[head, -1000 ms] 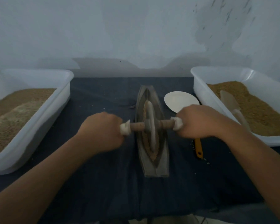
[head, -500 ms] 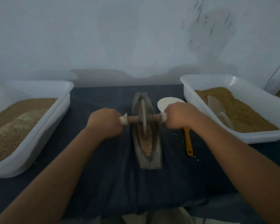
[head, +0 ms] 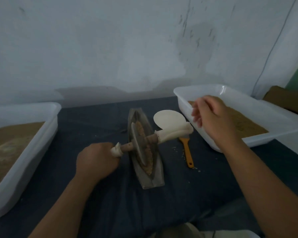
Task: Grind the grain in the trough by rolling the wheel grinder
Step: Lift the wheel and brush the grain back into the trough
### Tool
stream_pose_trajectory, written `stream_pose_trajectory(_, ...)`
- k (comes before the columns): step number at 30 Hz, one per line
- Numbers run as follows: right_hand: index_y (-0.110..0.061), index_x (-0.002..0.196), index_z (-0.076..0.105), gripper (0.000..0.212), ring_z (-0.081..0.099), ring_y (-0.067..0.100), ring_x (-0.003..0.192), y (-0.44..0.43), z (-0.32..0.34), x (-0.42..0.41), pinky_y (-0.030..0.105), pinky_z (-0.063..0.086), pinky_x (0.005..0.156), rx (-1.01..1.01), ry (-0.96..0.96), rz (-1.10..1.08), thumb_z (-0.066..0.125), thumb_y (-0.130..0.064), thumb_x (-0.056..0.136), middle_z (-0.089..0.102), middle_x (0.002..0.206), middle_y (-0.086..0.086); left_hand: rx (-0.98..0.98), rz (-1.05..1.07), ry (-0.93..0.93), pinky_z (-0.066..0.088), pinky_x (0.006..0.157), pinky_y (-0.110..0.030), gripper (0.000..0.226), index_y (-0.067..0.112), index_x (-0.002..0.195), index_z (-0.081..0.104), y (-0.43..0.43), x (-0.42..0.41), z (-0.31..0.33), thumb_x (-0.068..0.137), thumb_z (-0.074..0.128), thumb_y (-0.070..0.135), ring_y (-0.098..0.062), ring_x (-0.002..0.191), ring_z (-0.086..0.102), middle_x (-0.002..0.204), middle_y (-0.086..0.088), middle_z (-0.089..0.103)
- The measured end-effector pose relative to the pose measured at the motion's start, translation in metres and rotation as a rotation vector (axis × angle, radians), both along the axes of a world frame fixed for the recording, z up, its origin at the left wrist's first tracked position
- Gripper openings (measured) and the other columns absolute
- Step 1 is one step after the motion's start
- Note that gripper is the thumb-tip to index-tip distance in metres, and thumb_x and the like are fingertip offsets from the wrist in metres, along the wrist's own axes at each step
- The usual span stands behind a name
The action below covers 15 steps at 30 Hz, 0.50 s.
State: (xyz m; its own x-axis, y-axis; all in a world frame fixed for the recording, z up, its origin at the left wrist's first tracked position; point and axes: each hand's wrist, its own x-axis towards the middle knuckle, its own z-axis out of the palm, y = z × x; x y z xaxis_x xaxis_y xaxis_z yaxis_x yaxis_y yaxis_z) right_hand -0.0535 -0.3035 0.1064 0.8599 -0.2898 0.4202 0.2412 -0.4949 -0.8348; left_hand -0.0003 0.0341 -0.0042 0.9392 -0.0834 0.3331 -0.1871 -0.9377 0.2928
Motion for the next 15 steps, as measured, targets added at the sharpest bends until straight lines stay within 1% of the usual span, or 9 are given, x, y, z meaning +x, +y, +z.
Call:
stream_pose_trajectory(1, -0.028, 0.095, 0.066, 0.027, 0.067, 0.014, 0.064, -0.003, -0.012, -0.003, 0.026, 0.051, 0.051, 0.074, 0.087, -0.019, 0.044, -0.037, 0.109, 0.073, 0.082, -0.001, -0.031, 0.003, 0.003, 0.043, 0.054, -0.027, 0.059, 0.028, 0.058, 0.057, 0.000, 0.000, -0.001, 0.083, 0.028, 0.074, -0.013, 0.055, 0.058, 0.058, 0.012, 0.059)
stream_pose_trajectory(2, -0.027, 0.097, 0.064, 0.025, 0.065, 0.017, 0.058, -0.004, -0.025, -0.004, 0.027, 0.048, 0.047, 0.107, 0.204, -0.036, 0.044, -0.035, 0.110, 0.072, 0.079, 0.002, -0.061, 0.005, 0.014, 0.043, 0.053, -0.026, 0.058, 0.029, 0.058, 0.058, -0.001, 0.000, -0.002, 0.081, 0.030, 0.073, -0.011, 0.054, 0.057, 0.057, 0.012, 0.059)
stream_pose_trajectory(3, -0.028, 0.099, 0.062, 0.022, 0.064, 0.016, 0.057, -0.004, -0.039, -0.005, 0.030, 0.047, 0.048, 0.049, 0.315, -0.055, 0.044, -0.035, 0.111, 0.071, 0.078, 0.003, -0.088, 0.010, 0.029, 0.044, 0.054, -0.027, 0.055, 0.029, 0.058, 0.059, -0.001, 0.000, -0.002, 0.079, 0.032, 0.073, -0.011, 0.055, 0.058, 0.057, 0.012, 0.059)
stream_pose_trajectory(5, -0.029, 0.102, 0.052, 0.014, 0.065, 0.015, 0.063, -0.007, -0.067, -0.001, 0.035, 0.050, 0.056, -0.354, 0.465, -0.122, 0.047, -0.040, 0.110, 0.068, 0.079, 0.002, -0.125, 0.025, 0.052, 0.049, 0.056, -0.029, 0.051, 0.030, 0.060, 0.061, -0.001, 0.000, -0.002, 0.074, 0.034, 0.071, -0.011, 0.057, 0.059, 0.059, 0.012, 0.061)
stream_pose_trajectory(6, -0.027, 0.104, 0.047, 0.015, 0.064, 0.017, 0.066, -0.008, -0.078, 0.001, 0.039, 0.053, 0.060, -0.545, 0.504, -0.153, 0.048, -0.041, 0.109, 0.066, 0.080, 0.002, -0.144, 0.032, 0.058, 0.050, 0.058, -0.030, 0.049, 0.031, 0.062, 0.062, -0.001, -0.001, -0.002, 0.073, 0.035, 0.070, -0.013, 0.058, 0.060, 0.060, 0.012, 0.062)
stream_pose_trajectory(8, -0.021, 0.111, 0.041, 0.020, 0.063, 0.019, 0.067, -0.008, -0.090, 0.004, 0.045, 0.058, 0.065, -0.714, 0.545, -0.148, 0.048, -0.040, 0.108, 0.063, 0.080, 0.002, -0.208, 0.034, 0.061, 0.051, 0.059, -0.031, 0.038, 0.042, 0.073, 0.065, -0.001, -0.003, 0.000, 0.070, 0.038, 0.069, -0.013, 0.060, 0.061, 0.061, 0.012, 0.063)
stream_pose_trajectory(10, -0.024, 0.124, 0.036, 0.029, 0.062, 0.018, 0.063, -0.008, -0.094, 0.007, 0.042, 0.058, 0.062, -0.798, 0.552, -0.119, 0.052, -0.039, 0.106, 0.062, 0.077, 0.000, -0.270, 0.023, 0.065, 0.048, 0.057, -0.030, 0.028, 0.054, 0.080, 0.062, 0.000, -0.005, 0.003, 0.069, 0.040, 0.067, -0.013, 0.060, 0.061, 0.062, 0.012, 0.064)
stream_pose_trajectory(13, -0.034, 0.135, 0.030, 0.044, 0.061, 0.014, 0.061, -0.006, -0.092, 0.008, 0.037, 0.057, 0.058, -0.943, 0.529, -0.063, 0.056, -0.043, 0.101, 0.061, 0.074, -0.004, -0.296, 0.035, 0.074, 0.044, 0.056, -0.028, 0.014, 0.054, 0.079, 0.063, 0.002, -0.005, 0.006, 0.077, 0.051, 0.060, -0.012, 0.060, 0.061, 0.061, 0.012, 0.064)
stream_pose_trajectory(15, -0.038, 0.137, 0.032, 0.046, 0.061, 0.012, 0.065, -0.005, -0.090, 0.007, 0.036, 0.057, 0.061, -0.966, 0.543, -0.025, 0.057, -0.046, 0.099, 0.061, 0.077, -0.006, -0.314, 0.059, 0.078, 0.039, 0.053, -0.026, 0.017, 0.044, 0.071, 0.065, 0.001, -0.004, 0.006, 0.083, 0.059, 0.054, -0.010, 0.057, 0.060, 0.059, 0.012, 0.063)
